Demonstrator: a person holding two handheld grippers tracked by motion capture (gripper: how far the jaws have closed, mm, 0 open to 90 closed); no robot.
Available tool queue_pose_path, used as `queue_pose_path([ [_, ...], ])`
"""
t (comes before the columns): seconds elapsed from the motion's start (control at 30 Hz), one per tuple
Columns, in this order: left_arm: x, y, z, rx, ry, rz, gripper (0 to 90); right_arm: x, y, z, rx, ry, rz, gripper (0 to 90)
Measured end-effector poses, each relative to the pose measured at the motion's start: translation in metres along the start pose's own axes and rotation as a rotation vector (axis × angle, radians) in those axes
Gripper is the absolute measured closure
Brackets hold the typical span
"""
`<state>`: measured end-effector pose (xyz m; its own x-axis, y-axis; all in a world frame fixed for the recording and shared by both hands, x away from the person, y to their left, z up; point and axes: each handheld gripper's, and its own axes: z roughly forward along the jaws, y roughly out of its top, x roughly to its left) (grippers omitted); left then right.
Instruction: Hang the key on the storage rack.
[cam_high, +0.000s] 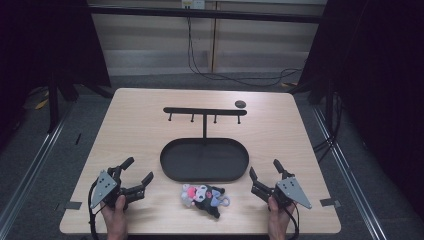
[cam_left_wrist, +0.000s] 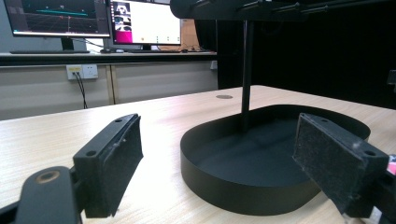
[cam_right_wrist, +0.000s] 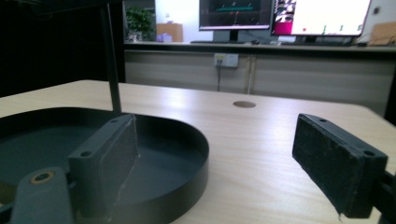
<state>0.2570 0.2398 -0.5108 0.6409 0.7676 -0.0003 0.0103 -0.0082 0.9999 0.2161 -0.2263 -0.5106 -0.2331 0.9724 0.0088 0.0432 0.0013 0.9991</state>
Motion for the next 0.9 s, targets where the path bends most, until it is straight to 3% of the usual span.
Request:
queue_pose_path([
  [0.1, 0.000, 0.000, 0.000, 0.000, 0.000, -0.001, 15.3, -0.002, 0.001, -0.001, 0.027, 0.028, 0.016, 13.0],
  [0.17, 0.000, 0.000, 0.000, 0.000, -0.001, 0.000, 15.3, -0.002, 0.000, -0.002, 0.011, 0.047, 0.010, 13.0],
  [0.43, 0.000, 0.000, 0.000, 0.000, 0.001, -0.003, 15.3, -0.003, 0.000, -0.003, 0.004, 0.022, 0.029, 16.9],
  [0.6, 0.000, 0.000, 0.000, 0.000, 0.000, -0.002, 15.3, -0.002, 0.002, 0.000, 0.051, 0.025, 0.033, 24.7],
  [0.67, 0.000, 0.000, 0.000, 0.001, 0.000, -0.002, 15.3, -0.001, 0.003, 0.001, 0.077, 0.049, 0.047, 27.6],
  [0.7, 0.000, 0.000, 0.000, 0.000, 0.001, -0.002, 15.4, 0.000, 0.004, 0.001, 0.120, 0.111, 0.063, 32.0],
  [0.8, 0.000, 0.000, 0.000, 0.001, 0.000, -0.002, 15.3, 0.004, 0.007, 0.001, 0.148, 0.139, 0.048, 33.5],
  [0.83, 0.000, 0.000, 0.000, 0.000, 0.000, -0.003, 15.4, 0.007, 0.010, 0.000, 0.177, 0.187, 0.050, 40.0],
  [0.87, 0.000, 0.000, 0.000, 0.000, 0.001, -0.002, 15.4, 0.007, 0.010, 0.000, 0.177, 0.187, 0.050, 40.0],
  [0.9, 0.000, 0.000, 0.000, 0.000, 0.000, -0.002, 15.3, 0.009, 0.012, -0.001, 0.196, 0.246, 0.046, 43.5],
])
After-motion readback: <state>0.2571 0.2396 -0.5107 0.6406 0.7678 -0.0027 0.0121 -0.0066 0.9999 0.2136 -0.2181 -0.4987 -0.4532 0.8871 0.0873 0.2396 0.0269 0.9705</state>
